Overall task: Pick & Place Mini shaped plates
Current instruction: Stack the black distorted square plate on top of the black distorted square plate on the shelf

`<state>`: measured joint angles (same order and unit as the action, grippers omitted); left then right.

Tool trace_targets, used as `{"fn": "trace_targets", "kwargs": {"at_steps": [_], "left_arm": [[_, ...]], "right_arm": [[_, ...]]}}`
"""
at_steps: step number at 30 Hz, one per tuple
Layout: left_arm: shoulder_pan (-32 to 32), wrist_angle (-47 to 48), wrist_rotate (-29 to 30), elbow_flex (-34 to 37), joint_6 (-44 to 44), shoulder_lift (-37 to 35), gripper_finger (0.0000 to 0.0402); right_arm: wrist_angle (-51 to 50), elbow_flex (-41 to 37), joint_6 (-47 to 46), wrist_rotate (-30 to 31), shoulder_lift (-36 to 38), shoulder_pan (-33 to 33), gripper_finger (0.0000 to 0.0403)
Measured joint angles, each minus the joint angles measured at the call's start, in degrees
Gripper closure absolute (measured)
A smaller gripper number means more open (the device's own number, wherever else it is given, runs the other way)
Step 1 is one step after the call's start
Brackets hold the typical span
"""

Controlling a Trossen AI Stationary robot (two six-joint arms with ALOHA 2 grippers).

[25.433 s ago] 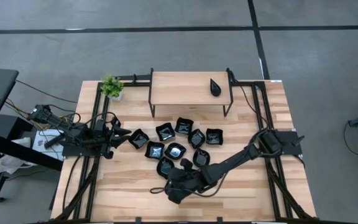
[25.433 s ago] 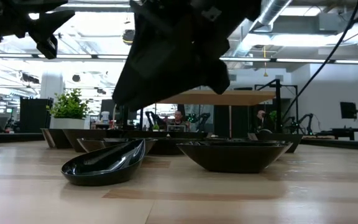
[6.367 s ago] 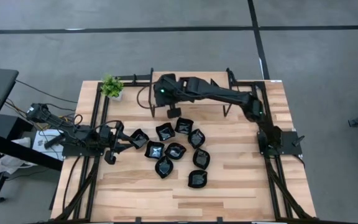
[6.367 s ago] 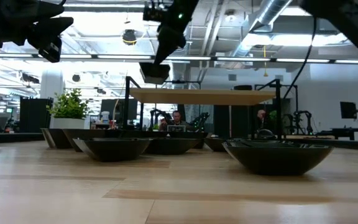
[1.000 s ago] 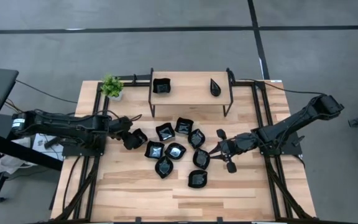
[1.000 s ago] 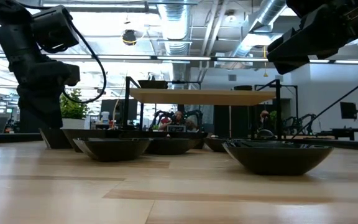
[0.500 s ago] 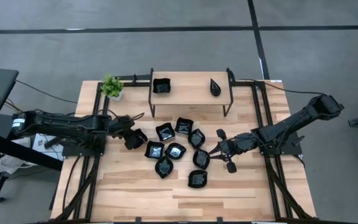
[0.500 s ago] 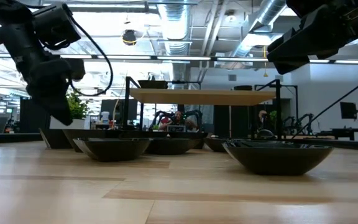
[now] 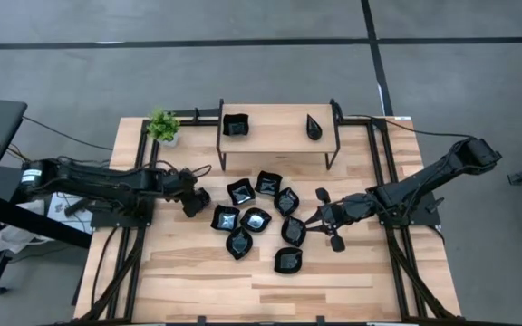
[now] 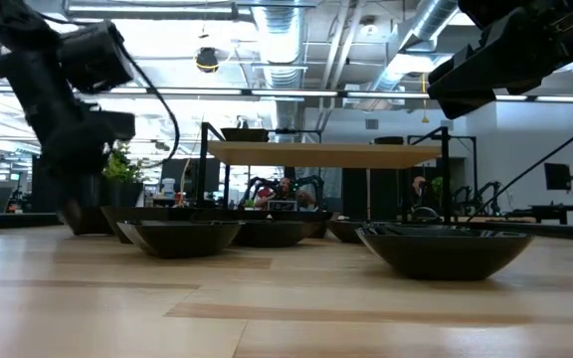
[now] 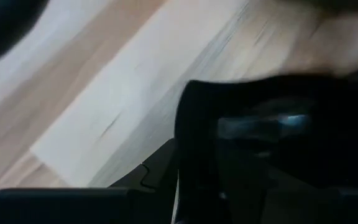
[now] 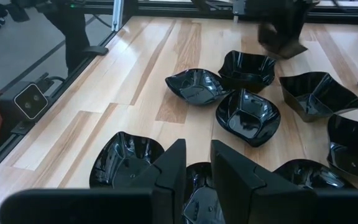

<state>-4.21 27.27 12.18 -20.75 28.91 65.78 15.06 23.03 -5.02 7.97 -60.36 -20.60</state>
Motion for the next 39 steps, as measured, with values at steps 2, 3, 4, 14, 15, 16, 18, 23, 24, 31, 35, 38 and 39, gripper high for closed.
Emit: {"fn": "trace_targets", "kwargs": {"at_steps": [2, 3, 4, 14, 15, 16, 18, 23, 24, 31, 35, 38, 39], "left_arm": [[0.0, 0.0, -0.1, 0.2, 0.0, 1.7, 0.0289], [0.0, -0.3, -0.1, 0.2, 0.0, 2.2, 0.0289], [0.0, -0.5, -0.2, 0.2, 0.1, 2.7, 0.0289], [0.0, -1.0, -0.3, 0.2, 0.1, -0.5, 0.0289], [0.0, -1.1, -0.3, 0.2, 0.5, -1.1, 0.0289], [0.0, -1.2, -0.4, 0.2, 1.0, -1.8, 0.0289], [0.0, -1.2, -0.9, 0.2, 2.2, -3.1, 0.0289], [0.0, -0.9, -1.6, 0.2, 6.2, -4.3, 0.0289], [0.0, -0.7, -1.6, 0.2, 6.4, -4.2, 0.0289], [0.0, -0.5, 7.5, 0.2, 9.6, -4.3, 0.0289], [-0.5, 0.0, 9.9, 0.2, 12.3, -4.3, 0.0289], [-0.8, 1.6, 8.1, 0.2, 16.3, -4.3, 0.0289], [-0.7, 2.5, 7.4, 0.2, 17.4, -4.3, 0.0289]], "right_arm": [[0.0, 0.0, 0.0, 0.0, 0.0, 0.0, 0.0333], [0.0, 0.0, 0.0, -0.1, 0.0, 0.0, 0.0333], [0.0, 0.0, 0.0, -0.2, 0.0, 0.0, 0.0333], [0.0, 0.0, 0.0, -0.2, 0.0, 0.0, 0.0333], [0.0, 0.0, 0.0, -0.2, 0.0, 0.0, 0.0333], [0.0, 0.0, 0.0, -0.2, 0.0, 0.0, 0.0333], [0.0, 0.0, 0.0, -0.2, 0.0, 0.0, 0.0333], [-0.1, 0.0, 0.0, -0.2, 0.0, 0.0, 0.0333], [-0.1, 0.0, 0.0, -0.2, 0.0, 0.0, 0.0333], [-0.1, 0.0, 0.0, -0.2, 0.0, 0.0, 0.0333], [-0.1, 0.0, -0.1, -0.2, 0.0, 0.0, 0.0333], [-0.3, 0.0, -0.5, -0.2, 0.0, 0.0, 0.0333], [-0.6, 0.0, -0.5, -0.2, 0.0, 0.0, 0.0333]]}}
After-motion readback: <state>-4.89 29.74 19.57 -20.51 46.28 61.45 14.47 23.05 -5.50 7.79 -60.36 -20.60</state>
